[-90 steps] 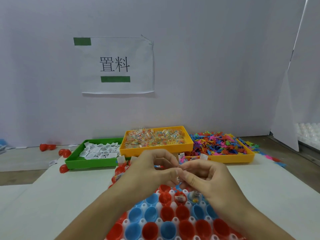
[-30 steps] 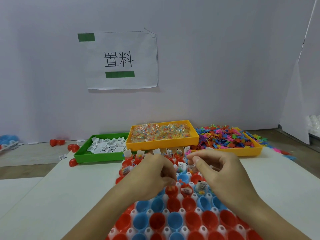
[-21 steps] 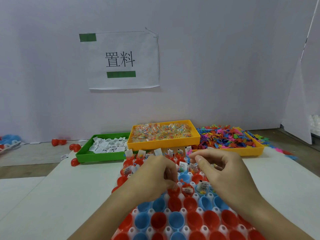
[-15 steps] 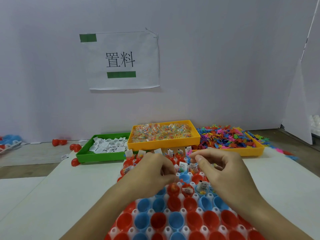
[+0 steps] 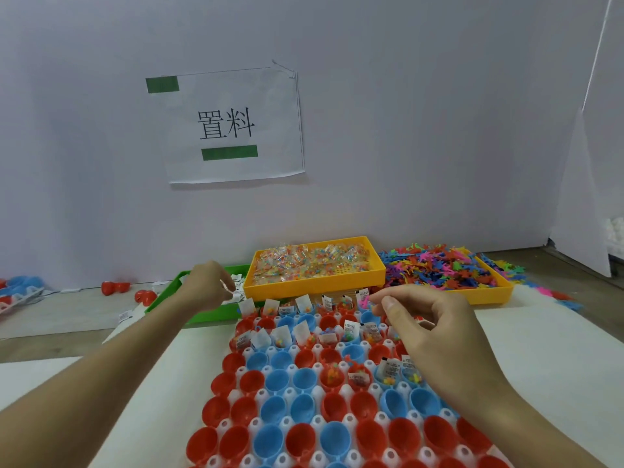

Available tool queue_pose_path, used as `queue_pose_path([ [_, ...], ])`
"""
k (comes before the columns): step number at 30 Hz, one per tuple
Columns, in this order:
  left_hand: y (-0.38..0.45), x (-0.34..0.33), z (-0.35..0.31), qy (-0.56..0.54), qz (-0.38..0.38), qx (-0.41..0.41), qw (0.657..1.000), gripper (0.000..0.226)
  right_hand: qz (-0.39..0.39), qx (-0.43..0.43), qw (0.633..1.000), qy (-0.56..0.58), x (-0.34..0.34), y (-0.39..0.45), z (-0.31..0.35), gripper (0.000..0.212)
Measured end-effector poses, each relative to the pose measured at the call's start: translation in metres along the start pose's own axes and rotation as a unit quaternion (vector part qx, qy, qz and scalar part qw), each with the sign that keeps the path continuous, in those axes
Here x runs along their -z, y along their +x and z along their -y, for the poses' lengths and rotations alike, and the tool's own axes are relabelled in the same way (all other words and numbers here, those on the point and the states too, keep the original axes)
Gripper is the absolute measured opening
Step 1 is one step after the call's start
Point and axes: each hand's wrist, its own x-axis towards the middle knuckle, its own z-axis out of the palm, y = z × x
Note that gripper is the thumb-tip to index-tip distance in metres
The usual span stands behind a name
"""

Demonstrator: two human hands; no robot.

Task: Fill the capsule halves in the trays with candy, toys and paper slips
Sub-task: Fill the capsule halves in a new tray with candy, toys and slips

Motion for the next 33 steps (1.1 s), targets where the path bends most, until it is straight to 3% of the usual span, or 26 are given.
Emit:
queue_pose_path([
  [4,0.015,-0.012,0.007,0.058,0.041,-0.017,0.997,0.024,0.002,0.000,1.000,-0.007,0.001,0.001,-0.002,0.023],
  [11,0.014,-0.015,0.008,0.005,0.012,0.010,1.000,0.017,0.005,0.003,1.000,-0.011,0.001,0.001,-0.002,0.022],
  [18,-0.001,0.004,-0.001,-0.079,-0.112,-0.016,0.991,0.019,0.002,0.003,1.000,-0.017,0.002,0.001,-0.003,0.023],
  [21,-0.020,0.019,-0.016,-0.136,-0.185,-0.030,0.973,0.019,0.001,0.001,1.000,-0.017,0.001,0.001,-0.002,0.022],
  [23,-0.043,0.028,-0.033,-0.222,-0.196,-0.033,0.955,0.015,0.004,0.002,1.000,-0.018,0.001,0.001,-0.001,0.022],
  [26,-0.090,0.034,-0.065,-0.379,-0.099,-0.070,0.917,0.013,0.018,-0.006,1.000,-0.021,0.001,0.000,0.000,0.020],
  [30,-0.137,0.020,-0.106,-0.376,0.052,-0.186,0.906,0.015,0.059,-0.025,0.998,-0.017,-0.001,-0.002,0.002,0.018],
  [33,-0.146,0.005,-0.120,-0.388,0.109,-0.219,0.889,0.006,0.082,-0.039,0.996,0.005,-0.002,-0.003,0.003,0.014],
])
